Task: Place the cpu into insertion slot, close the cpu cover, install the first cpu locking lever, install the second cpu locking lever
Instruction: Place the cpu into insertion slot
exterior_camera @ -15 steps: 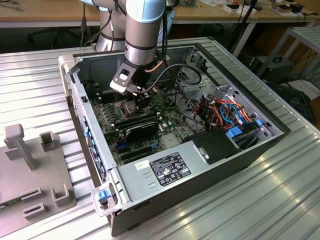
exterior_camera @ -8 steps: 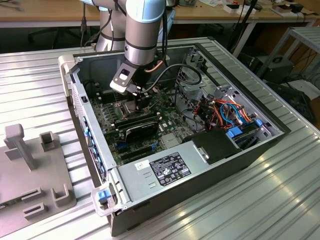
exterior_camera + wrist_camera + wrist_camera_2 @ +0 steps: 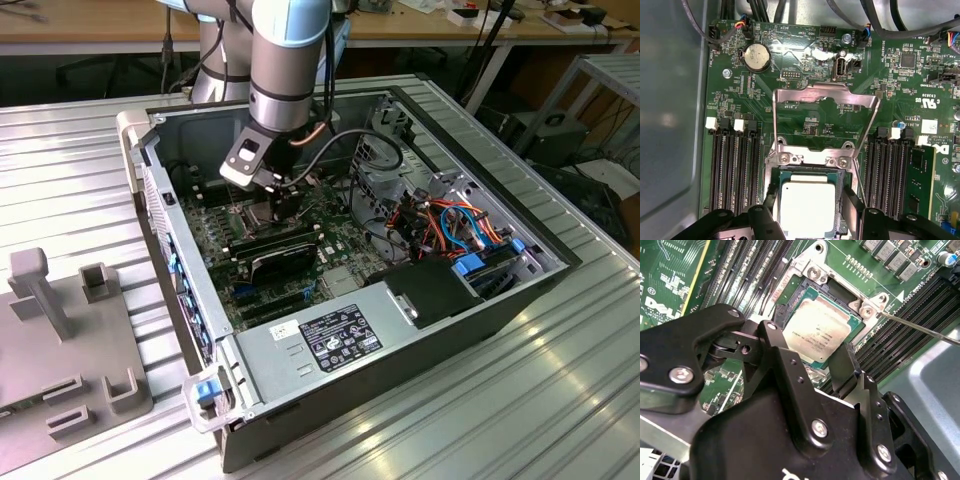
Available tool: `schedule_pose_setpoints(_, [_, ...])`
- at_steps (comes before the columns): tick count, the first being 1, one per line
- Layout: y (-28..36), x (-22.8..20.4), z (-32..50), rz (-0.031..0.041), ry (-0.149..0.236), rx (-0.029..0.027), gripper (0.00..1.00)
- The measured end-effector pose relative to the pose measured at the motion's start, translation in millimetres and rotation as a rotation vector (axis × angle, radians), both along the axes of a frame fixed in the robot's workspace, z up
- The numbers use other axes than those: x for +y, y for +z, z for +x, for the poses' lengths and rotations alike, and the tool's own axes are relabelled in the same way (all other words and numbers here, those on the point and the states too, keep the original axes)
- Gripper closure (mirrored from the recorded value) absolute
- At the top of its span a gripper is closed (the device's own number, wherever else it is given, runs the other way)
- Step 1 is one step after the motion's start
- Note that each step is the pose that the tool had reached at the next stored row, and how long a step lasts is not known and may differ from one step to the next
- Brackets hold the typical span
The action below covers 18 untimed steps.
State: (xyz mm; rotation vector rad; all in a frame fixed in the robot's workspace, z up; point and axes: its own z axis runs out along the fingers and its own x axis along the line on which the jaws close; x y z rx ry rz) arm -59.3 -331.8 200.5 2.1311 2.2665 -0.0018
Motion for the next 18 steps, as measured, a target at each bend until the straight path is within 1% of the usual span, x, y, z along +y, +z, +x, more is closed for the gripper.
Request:
schedule_pose_setpoints(4, [-0.1,-1.7,0.3,0.0011,-0.005,0.0002,0.38])
schedule_pose_setpoints(5, [-0.1,-1.9,0.4,0.0034,-0.007,0.0002,0.38])
schedule_pose_setpoints(6, [-0.1,-2.1,0.5,0.0101,-0.009,0.0001,0.38])
schedule_pose_setpoints(7, [-0.1,-2.2,0.5,0.0152,-0.012,0.0001,0.38])
schedule_pose_setpoints(8, [-0.1,-2.3,0.5,0.0186,-0.015,0.0002,0.38])
schedule_pose_setpoints(9, [-0.1,-2.2,0.5,0.0200,-0.022,0.0000,0.38])
schedule_pose_setpoints(10, [-0.1,-2.2,0.5,0.0200,-0.024,0.0000,0.38])
schedule_pose_setpoints(11, [-0.2,-2.2,0.5,0.0175,-0.026,0.0000,0.38])
schedule_pose_setpoints(12, [-0.2,-2.3,0.6,0.0133,-0.029,-0.0002,0.38])
schedule_pose_setpoints(13, [-0.1,-2.2,0.6,0.0118,-0.033,-0.0002,0.38])
schedule_pose_setpoints(16, [-0.1,-2.1,0.5,0.0112,-0.037,-0.0002,0.38])
schedule_pose_setpoints(17, [-0.1,-2.1,0.5,0.0113,-0.037,0.0000,0.39])
schedule_pose_setpoints(18, [-0.1,-2.1,0.5,0.0112,-0.038,-0.0001,0.46])
